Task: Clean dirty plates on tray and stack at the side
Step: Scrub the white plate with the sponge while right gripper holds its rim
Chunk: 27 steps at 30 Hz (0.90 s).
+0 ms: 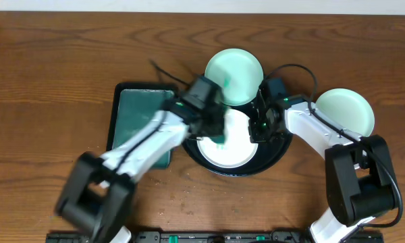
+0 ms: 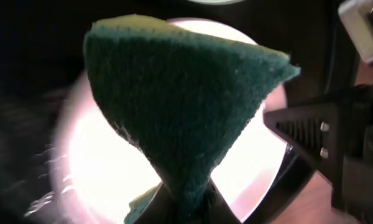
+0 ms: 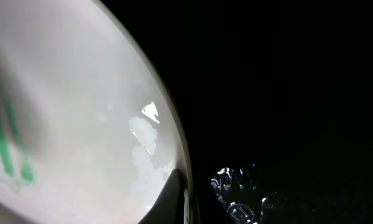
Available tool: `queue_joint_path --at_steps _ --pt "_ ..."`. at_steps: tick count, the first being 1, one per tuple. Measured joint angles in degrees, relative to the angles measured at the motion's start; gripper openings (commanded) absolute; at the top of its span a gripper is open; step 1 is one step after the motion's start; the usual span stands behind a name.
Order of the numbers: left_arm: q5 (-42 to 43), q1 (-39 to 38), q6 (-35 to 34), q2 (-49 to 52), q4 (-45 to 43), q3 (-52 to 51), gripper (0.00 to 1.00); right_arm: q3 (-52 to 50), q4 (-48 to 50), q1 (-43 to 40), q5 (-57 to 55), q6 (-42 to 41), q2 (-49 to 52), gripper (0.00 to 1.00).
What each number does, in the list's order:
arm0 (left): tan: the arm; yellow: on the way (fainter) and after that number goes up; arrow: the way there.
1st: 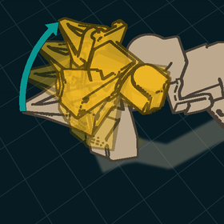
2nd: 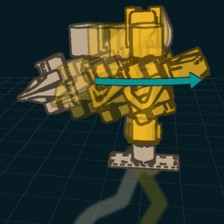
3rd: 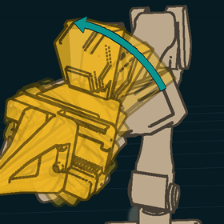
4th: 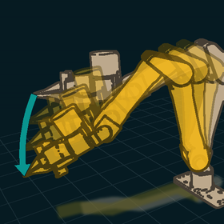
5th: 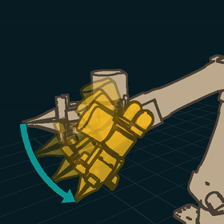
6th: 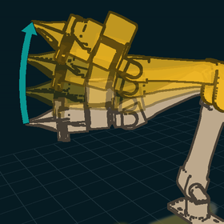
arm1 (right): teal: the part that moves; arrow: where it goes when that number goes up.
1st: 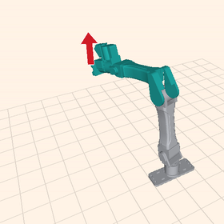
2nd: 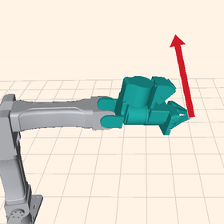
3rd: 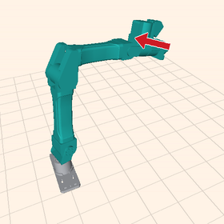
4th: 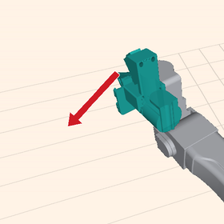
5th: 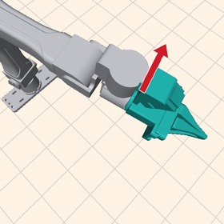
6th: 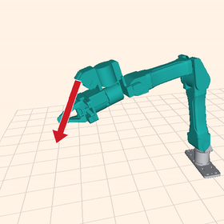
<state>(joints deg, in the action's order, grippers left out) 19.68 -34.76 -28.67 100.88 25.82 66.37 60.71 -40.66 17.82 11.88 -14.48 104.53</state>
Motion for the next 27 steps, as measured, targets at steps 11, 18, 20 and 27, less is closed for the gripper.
queue_joint_path --at_steps 11,18,20,27 --pt "-0.8 -3.3 -5.5 9.9 -3.8 1.9 0.07 0.1 -0.3 0.0 -0.1 0.0 0.0 0.01" --pt "-10.2 -2.3 -3.0 9.9 6.2 4.8 0.07 0.3 -0.4 0.0 -0.1 0.0 0.1 0.01" --pt "-13.0 -1.5 -1.4 9.9 9.6 5.8 0.08 0.3 -0.5 0.0 -0.1 0.0 0.1 0.01" --pt "-14.3 0.2 2.0 10.2 12.3 6.8 0.08 0.3 -0.7 0.6 0.5 0.0 0.1 0.01"
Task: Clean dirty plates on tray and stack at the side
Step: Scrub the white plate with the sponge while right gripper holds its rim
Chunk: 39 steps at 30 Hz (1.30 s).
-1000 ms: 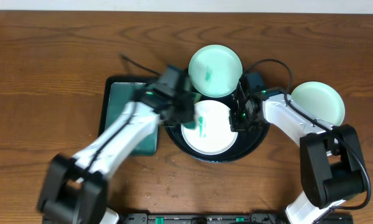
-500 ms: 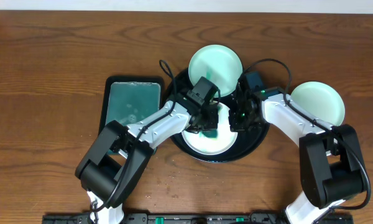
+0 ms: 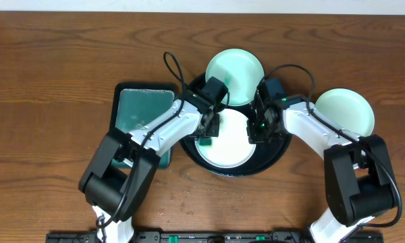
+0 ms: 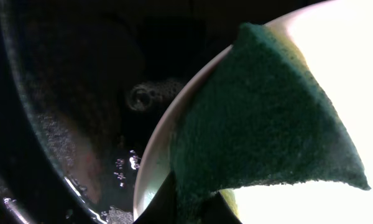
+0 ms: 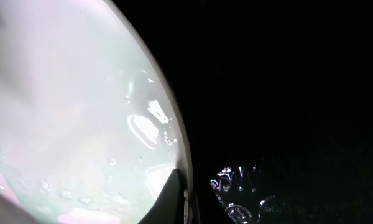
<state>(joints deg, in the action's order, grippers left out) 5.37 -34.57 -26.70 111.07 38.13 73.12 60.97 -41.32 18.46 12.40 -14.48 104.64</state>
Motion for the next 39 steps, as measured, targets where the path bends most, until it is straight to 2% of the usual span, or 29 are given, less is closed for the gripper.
queue_joint_path --at_steps 4,9,15,20,21,25,29,39 --pt "8.7 1.1 0.7 0.8 -2.5 -0.1 0.08 0.0 0.0 0.0 0.0 0.0 0.0 0.01" --pt "19.7 0.3 1.0 2.8 -9.9 -0.4 0.10 0.0 0.0 0.0 0.0 0.0 0.0 0.01" --pt "25.8 -3.8 1.0 4.1 -12.8 -0.4 0.11 0.0 0.0 0.0 0.0 0.0 0.0 0.01" --pt "28.4 -4.9 1.0 4.3 -10.6 -0.3 0.10 0.0 -0.1 0.0 0.0 0.0 0.0 0.01" --pt "28.7 -4.9 1.0 4.3 -9.3 -0.2 0.08 0.0 -0.2 0.0 0.0 0.0 0.0 0.01" --pt "27.0 -4.9 -0.1 4.3 -2.3 0.8 0.08 0.0 -0.2 0.0 0.0 0.0 0.0 0.01" --pt "19.9 -4.7 -4.1 3.7 4.7 2.2 0.07 0.0 -0.5 0.1 0.3 0.0 0.0 0.01" --pt "3.1 -0.8 -7.6 3.2 11.5 4.2 0.07 0.0 -0.8 0.2 1.0 0.0 0.0 0.01"
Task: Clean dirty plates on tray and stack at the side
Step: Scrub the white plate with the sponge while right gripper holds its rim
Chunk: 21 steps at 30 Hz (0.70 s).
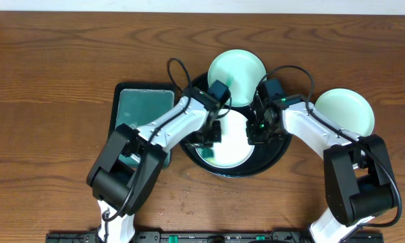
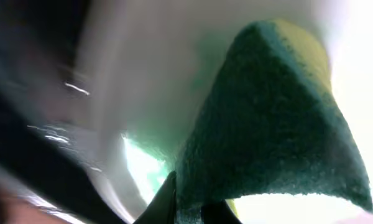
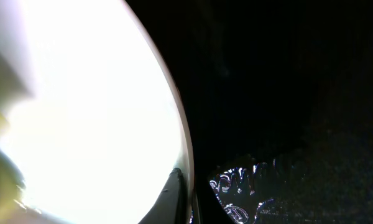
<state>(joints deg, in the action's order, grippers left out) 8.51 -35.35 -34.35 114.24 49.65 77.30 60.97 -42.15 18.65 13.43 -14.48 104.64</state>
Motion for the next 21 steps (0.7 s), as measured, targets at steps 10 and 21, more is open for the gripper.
queue_joint_path --at_steps 10,21 --pt "-7.7 0.8 0.7 0.0 -3.8 0.2 0.08 0.0 -0.1 0.4 1.5 -0.2 0.3 0.01" --pt "14.1 2.3 1.4 1.6 -24.6 -2.4 0.08 0.1 0.0 0.4 0.8 -0.2 0.3 0.01"
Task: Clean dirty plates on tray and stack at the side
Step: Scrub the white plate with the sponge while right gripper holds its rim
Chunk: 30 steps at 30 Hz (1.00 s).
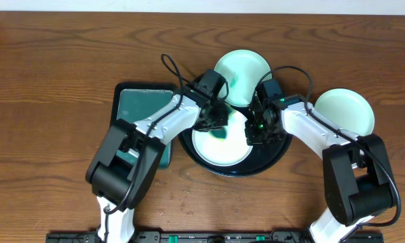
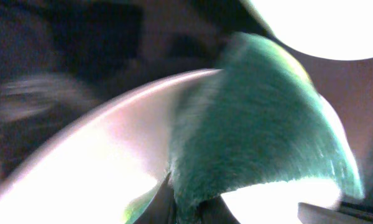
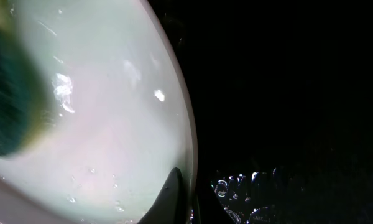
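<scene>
A white plate [image 1: 219,148] lies tilted in the round black basin [image 1: 273,158]. My left gripper [image 1: 216,116] is shut on a dark green sponge [image 2: 255,124], which is pressed on the far part of the plate [image 2: 93,162]. My right gripper [image 3: 188,196] is shut on the plate's right rim [image 3: 185,124], one finger on the face and one behind. In the right wrist view the sponge [image 3: 6,106] shows at the left edge. A pale green plate [image 1: 241,66] leans at the basin's far side. Another [image 1: 345,110] lies on the table to the right.
A dark green rectangular tray [image 1: 138,111] sits left of the basin, partly under my left arm. Water drops glint on the basin's black floor [image 3: 248,193]. Brown wooden table [image 1: 54,81] lies all round, with both arms crossing over the basin.
My left gripper and its sponge have moved from the plate's near-left part to its far middle. The right gripper still holds the rim in the same place.
The sponge was first on the plate's middle, where green smears showed in the right wrist view. Then it was at the left rim, then at the near left, now at the far middle. The smears no longer show. The right gripper held the rim at every moment.
</scene>
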Available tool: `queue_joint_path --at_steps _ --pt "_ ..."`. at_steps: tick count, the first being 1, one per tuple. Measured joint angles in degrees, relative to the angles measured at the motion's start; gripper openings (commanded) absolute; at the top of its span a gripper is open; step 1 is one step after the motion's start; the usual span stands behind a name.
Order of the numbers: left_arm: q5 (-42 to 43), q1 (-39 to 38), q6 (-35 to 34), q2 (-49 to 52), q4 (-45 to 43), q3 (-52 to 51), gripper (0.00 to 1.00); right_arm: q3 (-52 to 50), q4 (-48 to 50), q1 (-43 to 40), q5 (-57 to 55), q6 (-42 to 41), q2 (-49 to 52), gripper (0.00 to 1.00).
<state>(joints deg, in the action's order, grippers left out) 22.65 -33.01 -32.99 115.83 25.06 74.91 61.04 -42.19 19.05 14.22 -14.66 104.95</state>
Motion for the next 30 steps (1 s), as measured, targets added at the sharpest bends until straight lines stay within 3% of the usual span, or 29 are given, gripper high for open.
queue_joint_path --at_steps 7,14,23,30 --pt "6.0 -3.3 0.6 1.6 -4.5 0.0 0.08 0.0 0.0 0.0 0.0 0.0 0.0 0.01" --pt "5.3 -3.7 1.0 1.8 -1.0 1.1 0.07 0.0 0.0 0.0 -0.1 0.0 0.0 0.01" --pt "-11.0 -5.0 -4.9 0.9 20.0 5.5 0.07 0.1 0.5 0.3 0.6 0.2 0.2 0.01" --pt "-25.9 -4.1 -6.0 1.0 28.4 6.3 0.07 0.1 0.4 0.3 0.7 0.2 0.2 0.01"
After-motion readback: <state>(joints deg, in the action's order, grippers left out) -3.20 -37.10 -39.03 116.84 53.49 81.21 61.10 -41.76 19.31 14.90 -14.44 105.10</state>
